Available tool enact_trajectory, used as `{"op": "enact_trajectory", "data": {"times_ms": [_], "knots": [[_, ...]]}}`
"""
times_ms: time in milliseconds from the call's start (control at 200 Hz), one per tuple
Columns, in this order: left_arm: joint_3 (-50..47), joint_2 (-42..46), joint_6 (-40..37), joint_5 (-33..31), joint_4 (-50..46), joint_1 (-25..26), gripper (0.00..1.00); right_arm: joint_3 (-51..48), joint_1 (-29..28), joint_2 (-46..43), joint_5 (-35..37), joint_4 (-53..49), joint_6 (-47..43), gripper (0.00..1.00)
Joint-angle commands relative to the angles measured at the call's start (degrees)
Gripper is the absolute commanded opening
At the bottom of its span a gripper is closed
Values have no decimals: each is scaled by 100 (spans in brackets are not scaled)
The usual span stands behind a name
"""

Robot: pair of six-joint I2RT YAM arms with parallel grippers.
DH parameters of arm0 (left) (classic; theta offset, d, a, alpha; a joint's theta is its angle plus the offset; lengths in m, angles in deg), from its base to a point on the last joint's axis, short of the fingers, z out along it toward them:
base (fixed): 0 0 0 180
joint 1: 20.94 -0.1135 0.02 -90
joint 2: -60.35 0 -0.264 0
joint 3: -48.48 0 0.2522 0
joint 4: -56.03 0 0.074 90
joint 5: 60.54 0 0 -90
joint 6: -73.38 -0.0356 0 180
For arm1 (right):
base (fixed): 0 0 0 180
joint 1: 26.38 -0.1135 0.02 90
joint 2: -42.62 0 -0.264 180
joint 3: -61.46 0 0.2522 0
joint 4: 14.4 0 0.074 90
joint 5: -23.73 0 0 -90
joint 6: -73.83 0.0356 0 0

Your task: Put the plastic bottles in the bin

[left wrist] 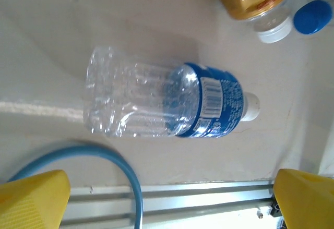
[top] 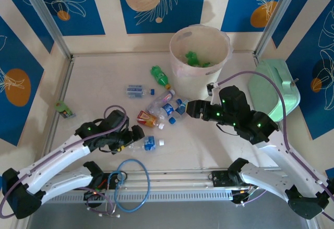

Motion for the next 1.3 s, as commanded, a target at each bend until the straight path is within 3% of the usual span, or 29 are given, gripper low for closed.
{"op": "enact_trajectory", "data": {"times_ms": [0,270,635,985,1291], "knots": [[-82,-97,1005,155,-46,254,100,31,-23,-74,136,-48,-24,66],[-616,-722,2211,13,1249,608,100,7,-4,-206,119,-34,18,66],[-115,-2106,2354,-1102,1469,568,100,14,4,-169,40,-47,63,66],[643,-3043,1598,-1794,1017,407,100,25,22,-139,-13,-105,28,66],[636,-3559,1013,-1767,1234,44,96,10,31,-98,-44,-136,34,66]]}}
